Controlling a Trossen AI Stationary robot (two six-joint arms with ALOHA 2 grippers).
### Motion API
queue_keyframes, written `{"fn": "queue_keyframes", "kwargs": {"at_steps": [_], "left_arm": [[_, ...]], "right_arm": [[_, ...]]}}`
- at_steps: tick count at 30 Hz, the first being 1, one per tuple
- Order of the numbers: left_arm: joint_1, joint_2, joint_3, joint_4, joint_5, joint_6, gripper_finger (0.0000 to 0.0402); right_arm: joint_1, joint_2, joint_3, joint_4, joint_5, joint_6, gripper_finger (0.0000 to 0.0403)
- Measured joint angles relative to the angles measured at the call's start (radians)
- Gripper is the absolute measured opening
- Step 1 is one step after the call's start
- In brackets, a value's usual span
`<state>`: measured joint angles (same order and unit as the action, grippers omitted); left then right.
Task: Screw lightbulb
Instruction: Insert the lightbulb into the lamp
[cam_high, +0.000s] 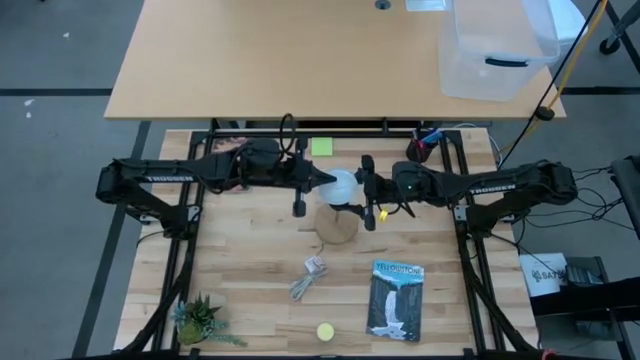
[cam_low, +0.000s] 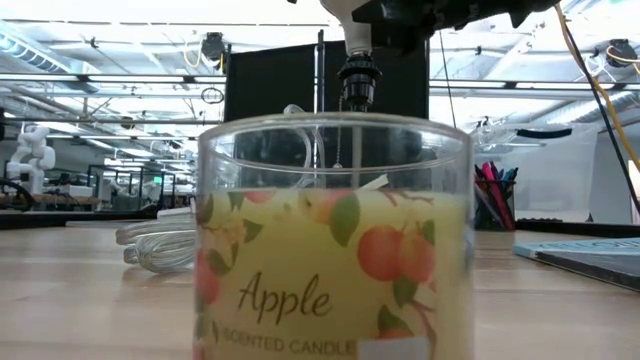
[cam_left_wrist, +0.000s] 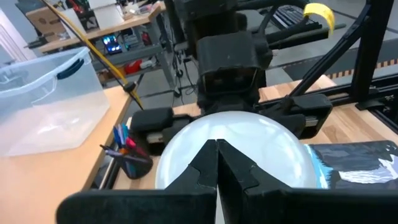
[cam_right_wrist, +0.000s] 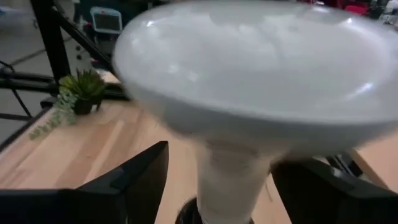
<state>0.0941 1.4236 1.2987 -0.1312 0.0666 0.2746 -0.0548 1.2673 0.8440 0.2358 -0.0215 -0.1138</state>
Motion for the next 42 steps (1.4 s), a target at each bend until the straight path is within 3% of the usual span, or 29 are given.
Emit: {"fn": "queue_keyframes", "kwargs": {"at_steps": [17, 31, 35, 42], "left_arm": [[0.001, 0.062, 0.079, -0.053, -0.003, -0.003, 0.0], [-0.006, 0.062, 0.079, -0.052, -0.003, 0.022, 0.0], [-0.006, 0.062, 0.079, -0.053, -0.003, 0.022, 0.0], [-0.006, 0.062, 0.078, -0.054, -0.003, 0.021, 0.0]], "right_arm": [[0.007, -0.038, 0.0, -0.135, -0.001, 0.004, 0.0267], [0.012, -0.182, 0.0, -0.357, 0.036, -0.029, 0.026], [0.013, -0.215, 0.0, -0.399, 0.119, -0.036, 0.0208], [0.013, -0.211, 0.0, -0.357, 0.134, -0.056, 0.0026]]}}
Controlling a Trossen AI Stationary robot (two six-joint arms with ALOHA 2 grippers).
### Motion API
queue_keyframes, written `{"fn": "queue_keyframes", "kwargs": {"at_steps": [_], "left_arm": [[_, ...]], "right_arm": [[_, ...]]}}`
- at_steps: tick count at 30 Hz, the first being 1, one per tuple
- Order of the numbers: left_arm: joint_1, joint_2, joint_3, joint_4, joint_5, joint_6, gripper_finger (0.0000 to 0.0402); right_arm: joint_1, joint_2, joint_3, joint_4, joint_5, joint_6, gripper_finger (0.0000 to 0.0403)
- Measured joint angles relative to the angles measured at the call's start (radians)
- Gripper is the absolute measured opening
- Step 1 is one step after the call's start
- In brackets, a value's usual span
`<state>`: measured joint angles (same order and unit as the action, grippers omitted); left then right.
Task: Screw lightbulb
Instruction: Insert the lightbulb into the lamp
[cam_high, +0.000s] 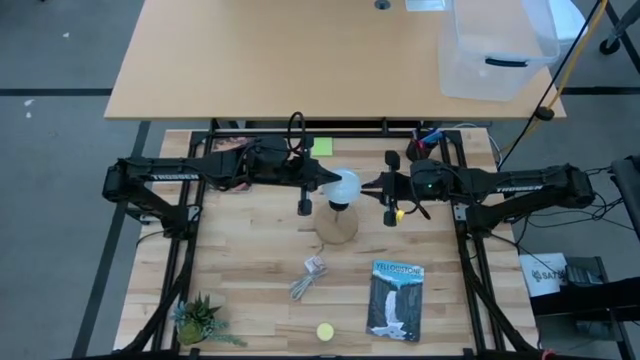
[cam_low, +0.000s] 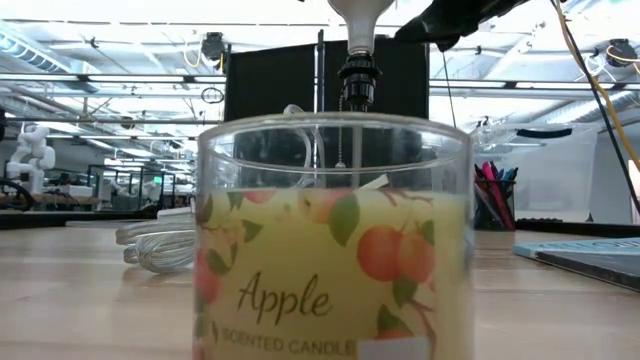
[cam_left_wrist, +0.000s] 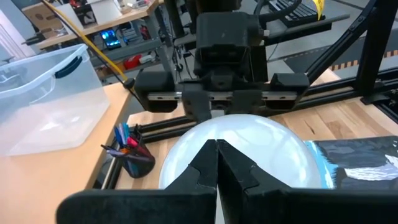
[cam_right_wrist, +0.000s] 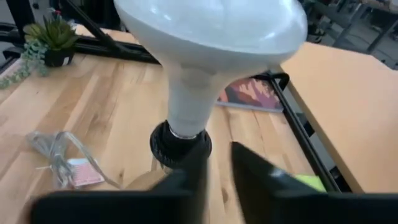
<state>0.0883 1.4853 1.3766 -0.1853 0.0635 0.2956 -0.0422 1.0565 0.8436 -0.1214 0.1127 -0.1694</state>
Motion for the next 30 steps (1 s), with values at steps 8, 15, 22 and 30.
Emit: {"fn": "queue_keyframes", "kwargs": {"at_steps": [8, 15, 22, 30], "left_arm": [[-0.012, 0.0, 0.0, -0.002, 0.0, -0.005, 0.0], [-0.019, 0.0, 0.0, -0.003, -0.012, -0.007, 0.0], [-0.018, 0.0, 0.0, -0.004, -0.018, -0.008, 0.0], [-0.019, 0.0, 0.0, -0.011, -0.022, -0.006, 0.0]], "right_arm": [[0.0, 0.0, 0.0, 0.12, 0.1, 0.016, 0.0001], [-0.002, 0.0, 0.0, 0.186, 0.131, -0.001, 0.0], [0.018, -0.002, 0.0, 0.211, 0.141, -0.042, 0.0], [0.047, -0.002, 0.0, 0.216, 0.159, -0.06, 0.0]]}}
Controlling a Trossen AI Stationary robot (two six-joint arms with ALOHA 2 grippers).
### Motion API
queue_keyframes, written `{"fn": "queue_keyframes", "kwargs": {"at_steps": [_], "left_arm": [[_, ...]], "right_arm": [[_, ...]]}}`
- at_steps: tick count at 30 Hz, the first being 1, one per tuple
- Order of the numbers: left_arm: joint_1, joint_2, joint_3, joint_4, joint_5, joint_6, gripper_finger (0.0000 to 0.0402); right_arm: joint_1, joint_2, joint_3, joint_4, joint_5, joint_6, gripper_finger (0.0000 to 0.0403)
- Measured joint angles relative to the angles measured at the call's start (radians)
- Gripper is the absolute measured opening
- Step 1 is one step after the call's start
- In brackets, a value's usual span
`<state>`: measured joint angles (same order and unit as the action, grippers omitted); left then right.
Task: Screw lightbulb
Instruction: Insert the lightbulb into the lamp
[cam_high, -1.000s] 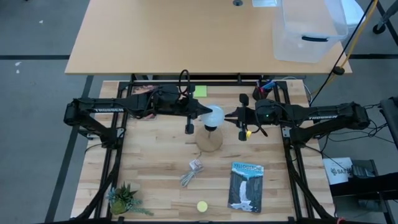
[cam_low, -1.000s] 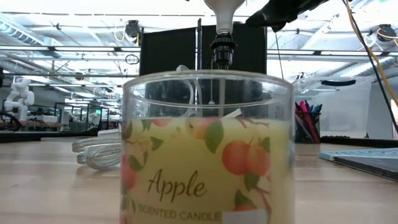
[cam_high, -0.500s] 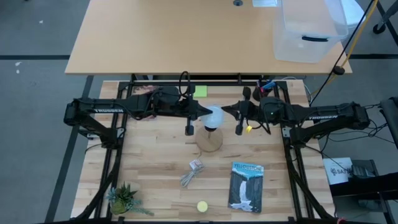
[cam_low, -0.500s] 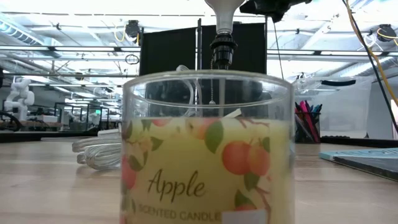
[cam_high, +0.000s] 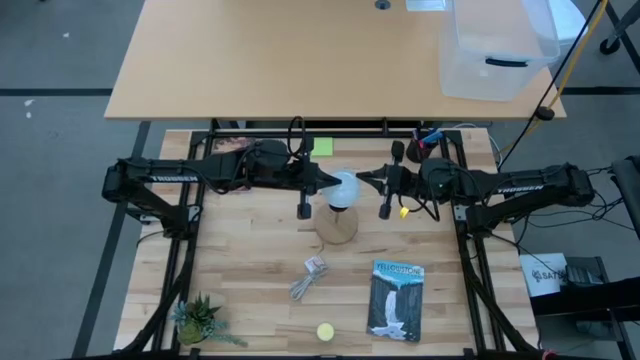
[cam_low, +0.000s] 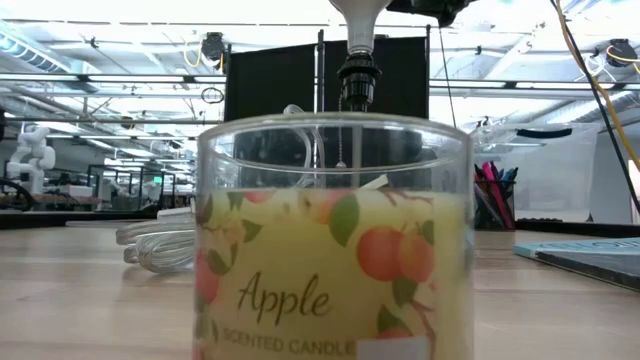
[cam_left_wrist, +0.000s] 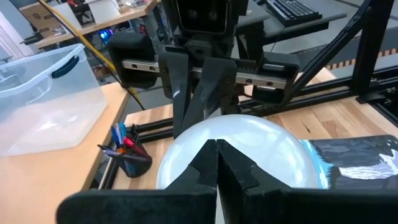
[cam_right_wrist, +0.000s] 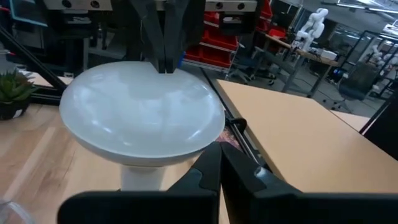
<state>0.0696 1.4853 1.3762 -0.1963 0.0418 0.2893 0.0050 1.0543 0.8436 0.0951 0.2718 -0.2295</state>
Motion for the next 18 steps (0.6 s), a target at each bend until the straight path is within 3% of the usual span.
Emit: {"fn": "queue_keyframes", "kwargs": {"at_steps": [18], "left_arm": [[0.002, 0.0, -0.001, -0.008, -0.055, 0.008, 0.0]], "right_arm": [[0.044, -0.001, 0.0, -0.045, 0.019, 0.023, 0.0]]}}
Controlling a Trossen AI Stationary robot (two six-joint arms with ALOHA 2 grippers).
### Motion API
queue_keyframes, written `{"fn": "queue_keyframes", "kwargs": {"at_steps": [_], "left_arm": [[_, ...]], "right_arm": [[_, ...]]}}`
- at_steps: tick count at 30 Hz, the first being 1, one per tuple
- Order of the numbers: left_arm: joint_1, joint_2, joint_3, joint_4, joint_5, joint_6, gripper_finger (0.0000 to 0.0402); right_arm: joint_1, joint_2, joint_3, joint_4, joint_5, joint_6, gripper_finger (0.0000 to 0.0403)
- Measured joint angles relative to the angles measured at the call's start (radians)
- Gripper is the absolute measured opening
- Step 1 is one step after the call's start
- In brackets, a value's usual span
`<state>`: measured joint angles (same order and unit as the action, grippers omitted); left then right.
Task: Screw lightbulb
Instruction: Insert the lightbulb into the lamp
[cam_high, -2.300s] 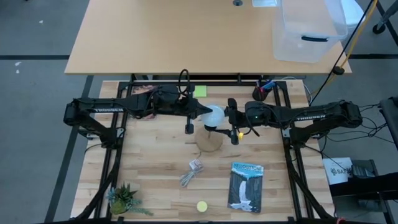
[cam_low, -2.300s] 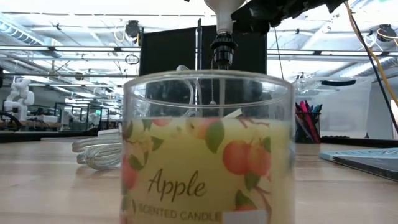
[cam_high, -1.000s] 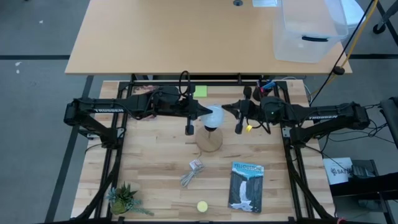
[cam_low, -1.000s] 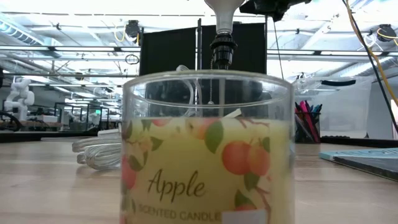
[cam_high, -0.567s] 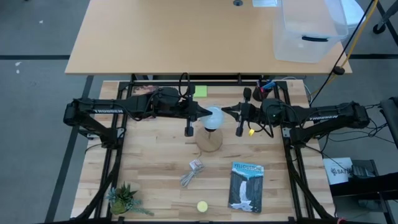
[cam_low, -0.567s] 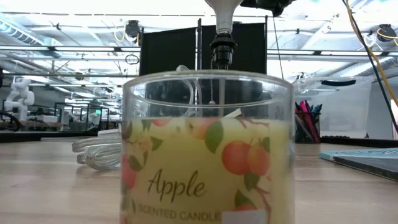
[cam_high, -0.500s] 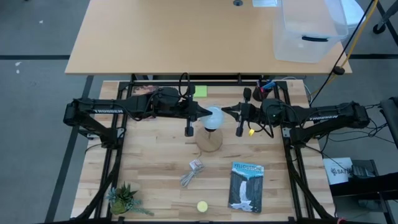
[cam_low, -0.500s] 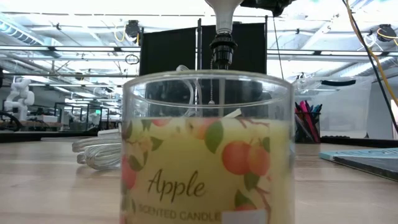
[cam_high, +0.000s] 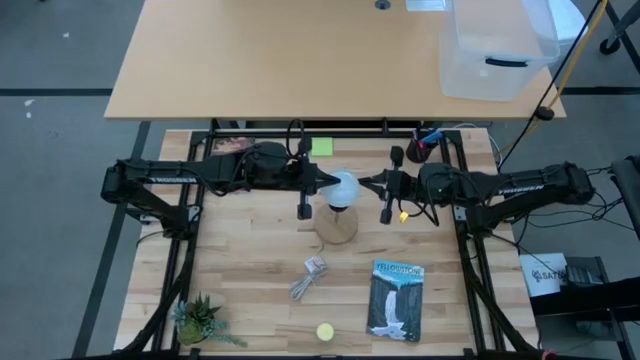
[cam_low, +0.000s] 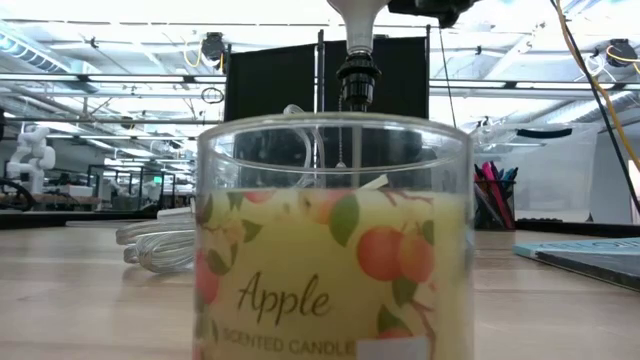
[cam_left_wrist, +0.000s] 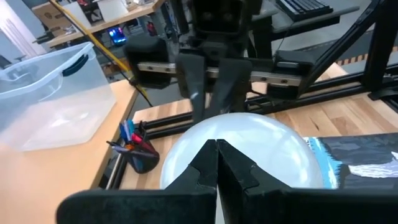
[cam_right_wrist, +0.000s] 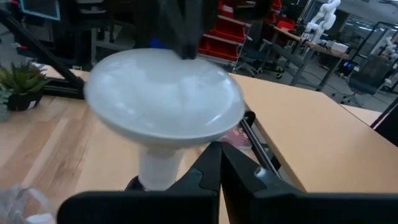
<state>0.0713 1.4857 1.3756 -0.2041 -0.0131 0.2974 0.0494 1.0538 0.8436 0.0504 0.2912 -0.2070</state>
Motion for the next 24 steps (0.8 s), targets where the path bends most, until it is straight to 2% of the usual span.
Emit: {"fn": "queue_keyframes", "kwargs": {"at_steps": [18, 21, 24], "left_arm": [[0.022, 0.001, 0.0, 0.016, -0.012, -0.004, 0.0], [0.022, 0.001, 0.0, 0.017, -0.011, -0.004, 0.0], [0.022, 0.001, 0.0, 0.017, -0.009, -0.004, 0.0]], "right_arm": [[0.139, 0.0, 0.0, -0.022, 0.063, 0.011, 0.0], [0.163, 0.0, 0.0, -0.052, 0.134, 0.025, 0.0], [0.18, 0.001, 0.0, -0.054, 0.26, 0.039, 0.0]]}}
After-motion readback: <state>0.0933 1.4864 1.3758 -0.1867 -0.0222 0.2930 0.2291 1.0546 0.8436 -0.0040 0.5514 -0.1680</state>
